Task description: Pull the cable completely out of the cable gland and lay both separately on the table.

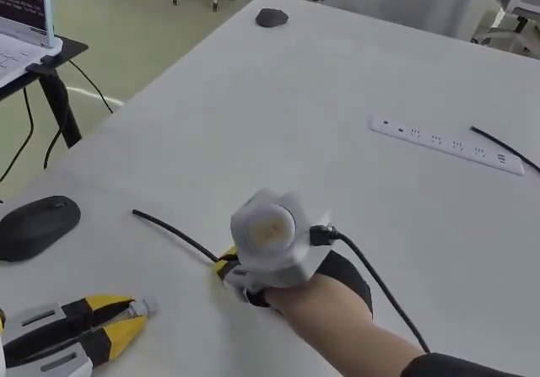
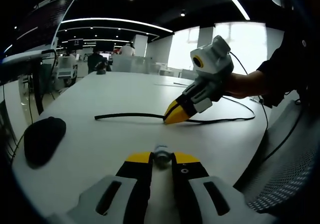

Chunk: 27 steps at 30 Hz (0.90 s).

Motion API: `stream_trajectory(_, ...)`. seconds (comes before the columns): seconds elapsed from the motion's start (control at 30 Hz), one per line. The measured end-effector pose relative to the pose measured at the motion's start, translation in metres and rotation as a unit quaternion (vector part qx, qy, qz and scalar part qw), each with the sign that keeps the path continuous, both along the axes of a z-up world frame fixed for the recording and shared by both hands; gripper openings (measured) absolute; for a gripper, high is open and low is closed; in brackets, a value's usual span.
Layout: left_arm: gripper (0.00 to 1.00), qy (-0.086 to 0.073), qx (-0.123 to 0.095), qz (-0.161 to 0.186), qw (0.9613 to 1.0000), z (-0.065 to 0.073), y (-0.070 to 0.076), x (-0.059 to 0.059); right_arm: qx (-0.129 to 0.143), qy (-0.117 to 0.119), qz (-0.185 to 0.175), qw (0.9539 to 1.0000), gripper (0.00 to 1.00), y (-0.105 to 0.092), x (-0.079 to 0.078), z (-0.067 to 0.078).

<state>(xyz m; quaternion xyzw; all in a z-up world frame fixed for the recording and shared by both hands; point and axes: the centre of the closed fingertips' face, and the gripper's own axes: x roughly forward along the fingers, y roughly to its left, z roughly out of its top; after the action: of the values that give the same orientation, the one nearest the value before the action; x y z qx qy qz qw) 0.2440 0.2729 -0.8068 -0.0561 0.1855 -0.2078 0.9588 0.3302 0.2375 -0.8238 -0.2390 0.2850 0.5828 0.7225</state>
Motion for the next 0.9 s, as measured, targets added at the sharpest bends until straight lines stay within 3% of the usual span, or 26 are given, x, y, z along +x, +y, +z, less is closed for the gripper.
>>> stream_trajectory(0.07, 0.16, 0.019, 0.005, 0.002, 0.9998, -0.008, 0.000, -0.001, 0.001, 0.000, 0.002, 1.0000, 0.00, 0.001, 0.000, 0.000)
stream_trajectory(0.1, 0.16, 0.007, 0.007, 0.001, 0.9999, -0.004, -0.001, -0.001, 0.001, 0.001, 0.002, 1.0000, 0.00, 0.001, 0.000, 0.001)
stream_trajectory(0.2, 0.18, 0.006, 0.006, 0.003, 1.0000, -0.003, -0.001, 0.000, 0.004, 0.008, -0.002, 1.0000, 0.09, 0.000, 0.000, 0.001)
stream_trajectory(0.27, 0.23, 0.007, -0.008, 0.001, 0.9999, -0.001, -0.004, 0.000, 0.004, 0.008, -0.004, 0.9999, 0.14, -0.001, 0.001, 0.001)
stream_trajectory(0.37, 0.31, 0.006, -0.007, -0.001, 1.0000, 0.001, -0.006, 0.000, 0.006, 0.010, -0.009, 0.9999, 0.20, -0.002, 0.002, 0.001)
stream_trajectory(0.43, 0.33, 0.005, 0.010, -0.006, 0.9999, 0.002, -0.007, -0.001, 0.011, 0.011, -0.013, 0.9998, 0.26, -0.002, 0.003, 0.002)
stream_trajectory(0.47, 0.33, -0.004, 0.041, -0.003, 0.9991, 0.001, -0.001, 0.001, 0.011, 0.011, -0.014, 0.9998, 0.27, -0.002, 0.003, 0.001)
stream_trajectory(0.5, 0.34, -0.003, 0.034, -0.003, 0.9994, 0.001, -0.004, 0.000, 0.012, 0.010, -0.015, 0.9998, 0.29, -0.002, 0.003, 0.002)
stream_trajectory(0.57, 0.41, -0.007, 0.013, 0.001, 0.9999, 0.005, -0.005, 0.001, 0.014, 0.006, -0.017, 0.9997, 0.33, -0.002, 0.004, 0.003)
stream_trajectory(0.67, 0.56, -0.020, 0.021, 0.010, 0.9995, 0.010, -0.001, 0.005, 0.035, 0.019, -0.022, 0.9990, 0.38, 0.001, 0.003, 0.009)
stream_trajectory(0.7, 0.60, -0.031, 0.036, 0.015, 0.9988, 0.013, 0.001, 0.006, 0.041, 0.022, -0.023, 0.9987, 0.38, 0.001, 0.003, 0.012)
stream_trajectory(0.77, 0.61, -0.036, 0.050, 0.007, 0.9981, 0.018, 0.001, 0.007, 0.054, 0.019, -0.025, 0.9980, 0.41, 0.001, 0.005, 0.018)
stream_trajectory(0.8, 0.61, -0.039, 0.049, 0.005, 0.9980, 0.020, 0.000, 0.008, 0.063, 0.021, -0.027, 0.9974, 0.45, 0.002, 0.005, 0.021)
stream_trajectory(0.9, 0.75, -0.038, 0.043, 0.000, 0.9984, 0.025, -0.002, 0.011, 0.073, 0.026, -0.035, 0.9964, 0.63, 0.001, 0.008, 0.023)
